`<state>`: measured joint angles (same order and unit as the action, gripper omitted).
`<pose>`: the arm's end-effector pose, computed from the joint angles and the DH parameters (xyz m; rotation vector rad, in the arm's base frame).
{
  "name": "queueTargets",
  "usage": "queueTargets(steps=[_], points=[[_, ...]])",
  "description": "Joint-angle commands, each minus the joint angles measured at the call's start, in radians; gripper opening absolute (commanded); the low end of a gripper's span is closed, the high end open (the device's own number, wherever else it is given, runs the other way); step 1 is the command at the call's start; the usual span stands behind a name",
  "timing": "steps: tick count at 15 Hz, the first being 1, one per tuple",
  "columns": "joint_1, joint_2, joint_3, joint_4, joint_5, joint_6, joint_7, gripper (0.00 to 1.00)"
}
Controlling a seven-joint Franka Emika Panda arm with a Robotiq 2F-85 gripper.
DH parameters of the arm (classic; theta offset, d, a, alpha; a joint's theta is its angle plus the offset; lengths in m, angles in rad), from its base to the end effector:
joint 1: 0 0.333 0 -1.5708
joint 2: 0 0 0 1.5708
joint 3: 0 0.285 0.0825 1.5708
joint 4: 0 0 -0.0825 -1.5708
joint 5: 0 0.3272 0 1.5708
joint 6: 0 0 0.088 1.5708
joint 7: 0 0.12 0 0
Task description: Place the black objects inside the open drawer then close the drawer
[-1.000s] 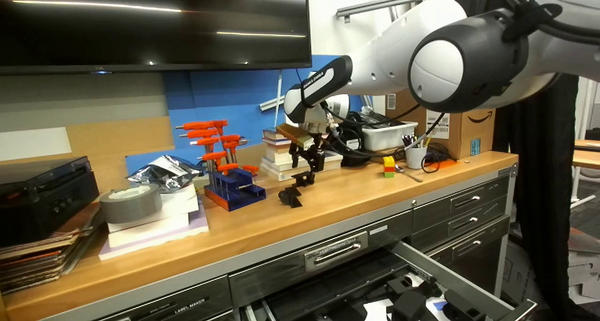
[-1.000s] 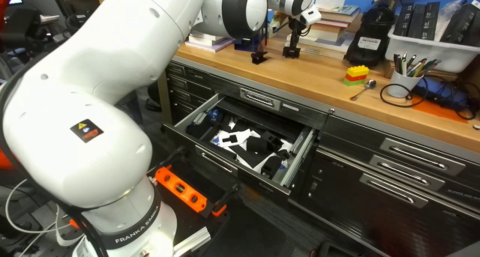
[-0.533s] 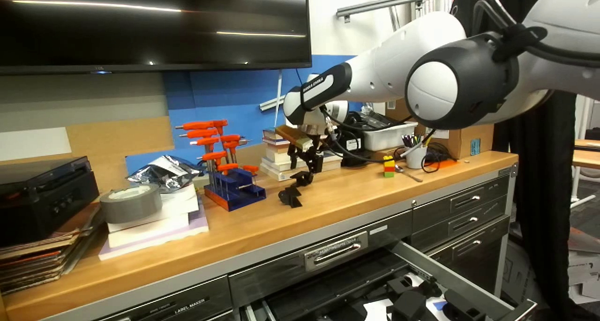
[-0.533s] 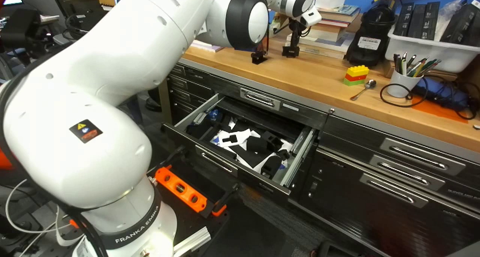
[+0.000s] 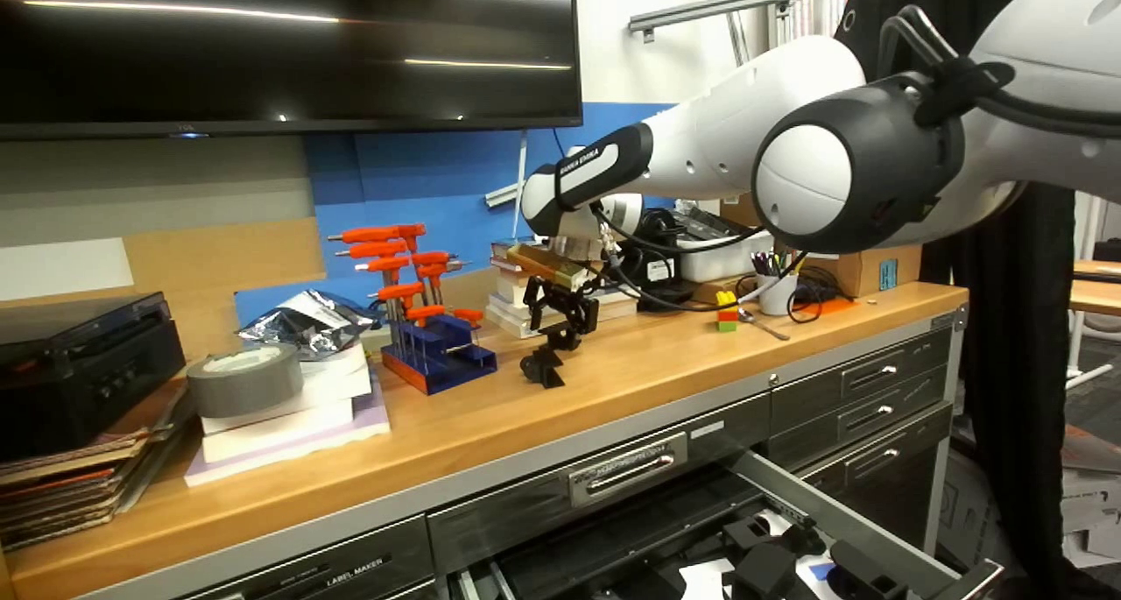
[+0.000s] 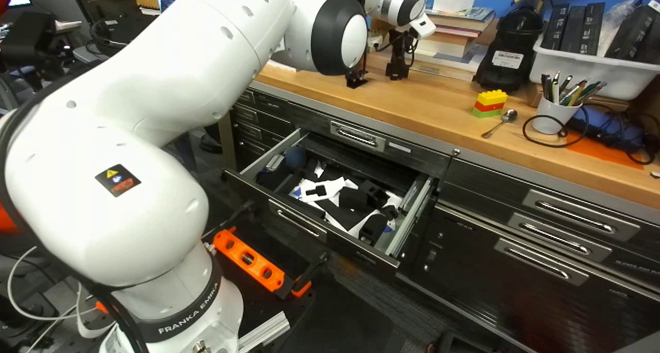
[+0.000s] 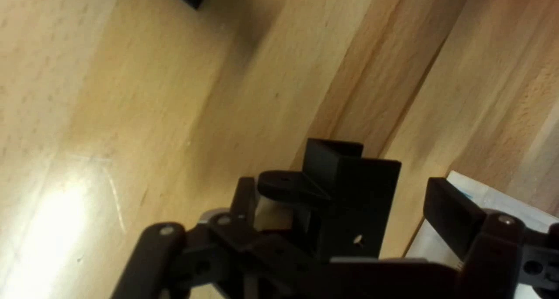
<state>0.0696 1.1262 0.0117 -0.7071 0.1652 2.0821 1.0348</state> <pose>0.7424 0.0662 0.2822 -2.4984 1.4048 -0.1797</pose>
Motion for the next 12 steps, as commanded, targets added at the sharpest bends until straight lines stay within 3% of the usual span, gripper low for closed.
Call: queueTargets(steps=[1,3,4,5,12], points=[[-0.005,0.037,0.013,0.076,0.000,-0.031,-0.049,1.00],[-0.002,0.040,0.006,0.080,-0.007,-0.032,-0.068,1.00],[0.000,0.041,0.004,0.082,-0.011,-0.027,-0.081,0.75],[0.002,0.042,0.001,0.082,-0.015,-0.028,-0.090,0.74],[0.003,0.030,-0.010,0.067,-0.033,-0.045,-0.147,0.21]])
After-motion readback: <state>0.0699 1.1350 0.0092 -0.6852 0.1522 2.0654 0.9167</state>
